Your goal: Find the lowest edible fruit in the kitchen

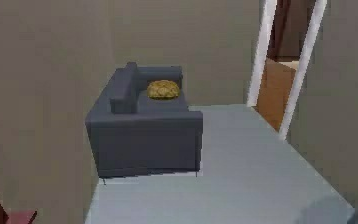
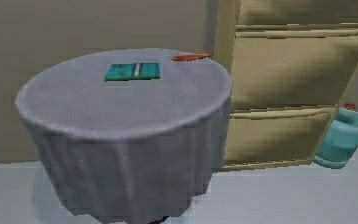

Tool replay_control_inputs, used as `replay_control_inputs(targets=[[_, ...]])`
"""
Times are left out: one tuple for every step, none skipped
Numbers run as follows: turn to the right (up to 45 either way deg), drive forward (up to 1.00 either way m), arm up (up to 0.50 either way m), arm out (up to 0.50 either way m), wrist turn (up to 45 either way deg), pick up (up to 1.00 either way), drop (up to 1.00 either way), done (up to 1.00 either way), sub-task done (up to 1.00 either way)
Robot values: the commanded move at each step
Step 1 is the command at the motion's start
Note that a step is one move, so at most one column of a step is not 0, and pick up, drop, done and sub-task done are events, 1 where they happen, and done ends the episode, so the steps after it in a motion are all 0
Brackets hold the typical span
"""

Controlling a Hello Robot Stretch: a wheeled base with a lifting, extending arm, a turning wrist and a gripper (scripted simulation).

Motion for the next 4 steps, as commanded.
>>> replay_control_inputs(targets=[[0.0, 0.35, 0.00, 0.00, 0.0, 0.00, 0.00, 0.00, 0.00], [36.0, 0.00, 0.00, 0.00, 0.0, 0.00, 0.00, 0.00, 0.00], [3.0, 0.00, 0.00, 0.00, 0.0, 0.00, 0.00, 0.00, 0.00], [0.0, 1.00, 0.00, 0.00, 0.0, 0.00, 0.00, 0.00, 0.00]])
